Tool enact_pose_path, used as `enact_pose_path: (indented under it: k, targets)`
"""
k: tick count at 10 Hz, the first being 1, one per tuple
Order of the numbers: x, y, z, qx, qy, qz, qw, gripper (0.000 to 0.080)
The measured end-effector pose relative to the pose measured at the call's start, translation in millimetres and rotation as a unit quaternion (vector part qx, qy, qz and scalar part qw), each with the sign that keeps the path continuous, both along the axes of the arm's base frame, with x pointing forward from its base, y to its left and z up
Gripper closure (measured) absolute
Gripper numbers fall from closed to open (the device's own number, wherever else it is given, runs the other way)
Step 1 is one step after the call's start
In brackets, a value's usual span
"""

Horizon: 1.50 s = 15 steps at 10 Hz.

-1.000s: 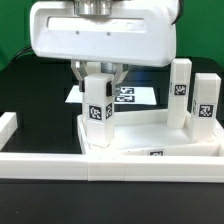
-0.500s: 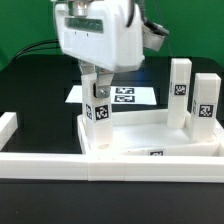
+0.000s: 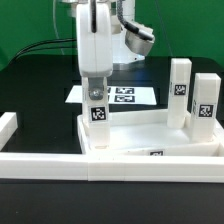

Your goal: Assemble desk

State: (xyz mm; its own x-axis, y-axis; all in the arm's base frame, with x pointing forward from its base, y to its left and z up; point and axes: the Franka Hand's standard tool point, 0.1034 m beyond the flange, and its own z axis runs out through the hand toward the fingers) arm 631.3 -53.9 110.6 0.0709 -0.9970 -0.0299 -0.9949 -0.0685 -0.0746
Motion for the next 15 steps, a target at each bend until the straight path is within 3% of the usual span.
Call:
enact_pose_path:
  k: [1,2,3,4,7,10,15]
  targets:
    - [0.0,0.0,-0.4,-0.002,-0.001,0.023,1.000,0.0441]
    - [-0.3,0.0,-1.5,-0.004,0.000,0.042,0.999,0.0441]
    - [-0.4,0.5,-4.0,-0.007,0.000,0.073,0.997,0.0243]
    - [-0.6,-0.6,-5.9,-0.012,-0.002,0.127,0.992,0.0179]
    - [0.0,5.2,-5.8,-0.018,-0.006,0.240,0.971,0.0154]
    - [-0.6,3.8,-6.3,-0.025,-0.008,0.357,0.934,0.0150]
    - [3.8,2.8,-0.6,-0.039,-0.014,0.562,0.826,0.0150]
